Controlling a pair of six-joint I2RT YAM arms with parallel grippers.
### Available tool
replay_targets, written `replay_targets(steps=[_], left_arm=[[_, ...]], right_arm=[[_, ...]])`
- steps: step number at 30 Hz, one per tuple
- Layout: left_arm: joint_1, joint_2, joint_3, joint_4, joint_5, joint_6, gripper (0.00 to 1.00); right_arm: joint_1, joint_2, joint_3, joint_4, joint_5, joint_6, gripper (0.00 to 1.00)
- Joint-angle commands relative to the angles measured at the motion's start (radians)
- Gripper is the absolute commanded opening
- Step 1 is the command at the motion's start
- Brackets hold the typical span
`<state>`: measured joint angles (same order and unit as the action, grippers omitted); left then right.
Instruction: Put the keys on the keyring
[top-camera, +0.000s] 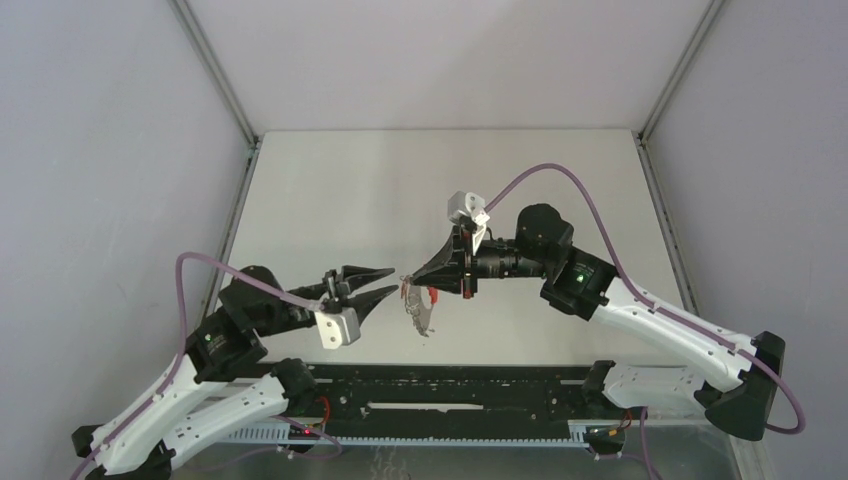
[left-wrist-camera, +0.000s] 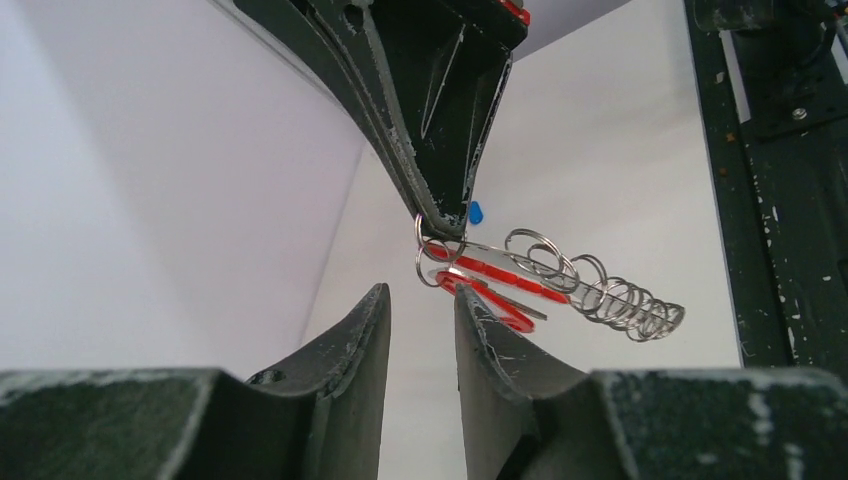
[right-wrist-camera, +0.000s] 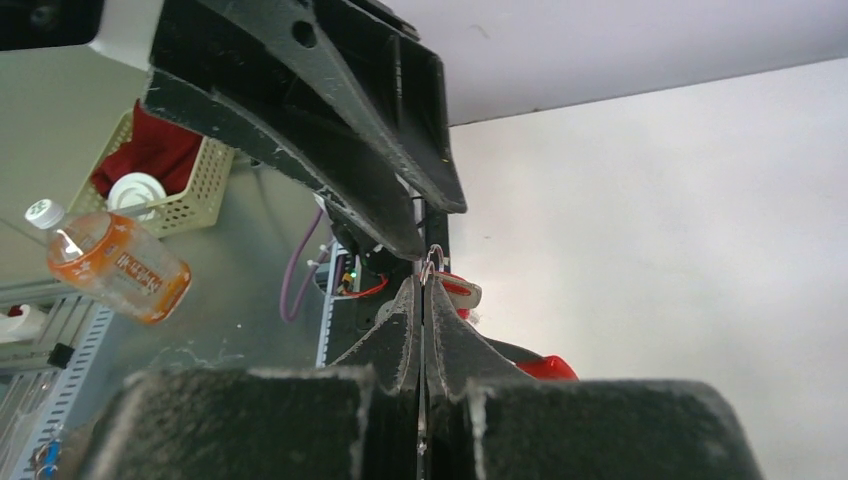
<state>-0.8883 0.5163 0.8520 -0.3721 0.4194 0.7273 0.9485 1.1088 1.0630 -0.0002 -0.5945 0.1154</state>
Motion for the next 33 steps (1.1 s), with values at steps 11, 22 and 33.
replay_targets(steps=[11, 22, 33], left_arm=[[-0.005, 0.056, 0.049, -0.002, 0.05, 0.015, 0.3], [-0.005, 0.037, 0.043, -0.035, 0.088, 0.054, 0.27], [-0.005, 0.013, 0.038, -0.123, 0.164, 0.059, 0.37]], right_arm=[[-0.005, -0.002, 0.007, 0.077, -0.085, 0.016, 0.0], [-0.009, -0.001, 0.007, 0.045, -0.055, -0.004, 0.0], [-0.015, 0.006, 0.017, 0.007, -0.066, -0.021, 0.0]])
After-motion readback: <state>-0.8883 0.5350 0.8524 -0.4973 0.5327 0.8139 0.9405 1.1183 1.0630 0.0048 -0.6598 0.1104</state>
